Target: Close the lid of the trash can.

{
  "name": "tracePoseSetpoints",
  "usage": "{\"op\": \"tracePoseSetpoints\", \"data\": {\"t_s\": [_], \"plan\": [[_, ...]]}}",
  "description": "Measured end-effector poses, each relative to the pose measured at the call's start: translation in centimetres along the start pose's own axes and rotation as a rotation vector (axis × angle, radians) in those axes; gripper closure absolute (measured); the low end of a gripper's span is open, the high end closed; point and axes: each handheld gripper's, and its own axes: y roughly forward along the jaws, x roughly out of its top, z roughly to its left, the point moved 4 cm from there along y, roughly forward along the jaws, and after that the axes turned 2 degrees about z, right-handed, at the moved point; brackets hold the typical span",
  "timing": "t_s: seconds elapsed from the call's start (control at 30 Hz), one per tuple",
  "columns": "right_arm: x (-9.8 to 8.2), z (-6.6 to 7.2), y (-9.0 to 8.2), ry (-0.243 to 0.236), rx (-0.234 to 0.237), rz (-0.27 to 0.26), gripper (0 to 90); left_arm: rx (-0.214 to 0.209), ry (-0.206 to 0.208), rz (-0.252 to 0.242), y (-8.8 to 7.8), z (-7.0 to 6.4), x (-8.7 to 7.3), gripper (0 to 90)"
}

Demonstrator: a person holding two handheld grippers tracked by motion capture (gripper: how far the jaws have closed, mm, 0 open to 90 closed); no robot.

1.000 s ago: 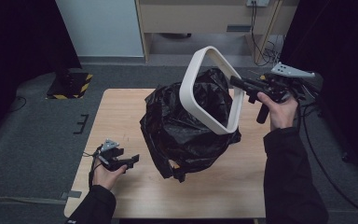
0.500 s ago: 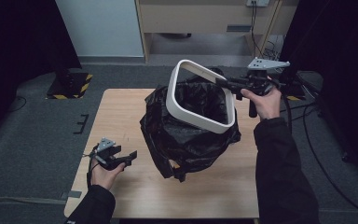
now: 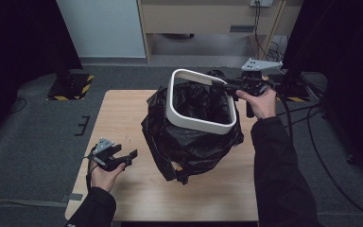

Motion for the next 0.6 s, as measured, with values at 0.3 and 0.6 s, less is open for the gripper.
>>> {"op": "tracePoseSetpoints", "data": {"t_s": [0.3, 0.6], "plan": [[0.0, 0.3, -0.2, 0.013, 0.018, -0.020, 60.8, 0.001, 0.008, -0.092, -1.7, -0.4, 2.0, 21.1], [-0.2, 0.0, -1.2, 0.023, 0.038, -0.063, 62.9, -0.012, 0.018, -0.225, -4.5, -0.9, 5.6, 20.5]]}}
